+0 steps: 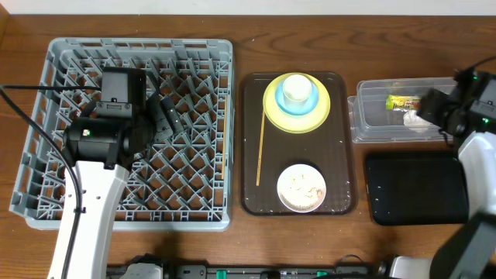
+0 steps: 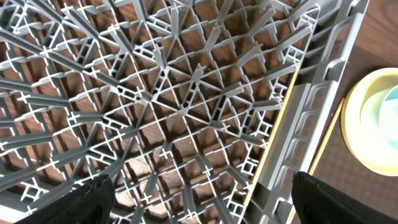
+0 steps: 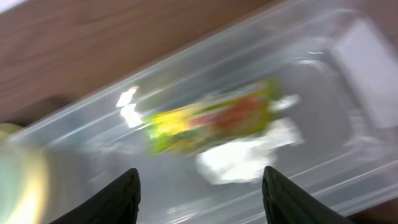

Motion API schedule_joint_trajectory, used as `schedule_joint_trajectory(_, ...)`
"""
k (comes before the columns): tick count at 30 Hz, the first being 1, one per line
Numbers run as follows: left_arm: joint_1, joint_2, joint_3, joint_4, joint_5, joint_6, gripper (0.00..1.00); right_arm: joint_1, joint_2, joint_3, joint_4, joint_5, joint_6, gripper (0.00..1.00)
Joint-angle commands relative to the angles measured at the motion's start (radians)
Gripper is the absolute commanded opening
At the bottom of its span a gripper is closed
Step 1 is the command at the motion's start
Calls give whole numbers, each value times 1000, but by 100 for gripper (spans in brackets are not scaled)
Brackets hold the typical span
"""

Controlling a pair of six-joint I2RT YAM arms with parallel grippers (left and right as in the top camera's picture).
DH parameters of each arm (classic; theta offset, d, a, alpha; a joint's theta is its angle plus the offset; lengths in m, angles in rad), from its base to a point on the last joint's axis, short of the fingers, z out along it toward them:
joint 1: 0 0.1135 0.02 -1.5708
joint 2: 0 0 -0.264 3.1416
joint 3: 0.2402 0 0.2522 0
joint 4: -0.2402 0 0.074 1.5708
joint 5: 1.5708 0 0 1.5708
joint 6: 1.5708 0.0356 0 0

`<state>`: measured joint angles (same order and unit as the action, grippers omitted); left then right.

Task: Sort waste into correct bins and load items into the dishwasher rack
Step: 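Move the right gripper to the small white dish and grasp its rim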

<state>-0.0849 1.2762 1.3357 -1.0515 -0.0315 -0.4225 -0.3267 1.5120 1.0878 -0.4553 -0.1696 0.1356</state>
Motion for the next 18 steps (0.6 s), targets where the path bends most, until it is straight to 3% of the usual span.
schedule_joint_trajectory(1,3,3,11,-4,-2,-2,92,139,-139,25,-106,-94,-10,60)
schedule_joint_trajectory(10,3,3,11,-4,-2,-2,92,684,-245,-8,-538,-32,145,63)
schedule_joint_trajectory(18,3,3,11,-4,-2,-2,92,1110,-243,-204,-425,144,349,61)
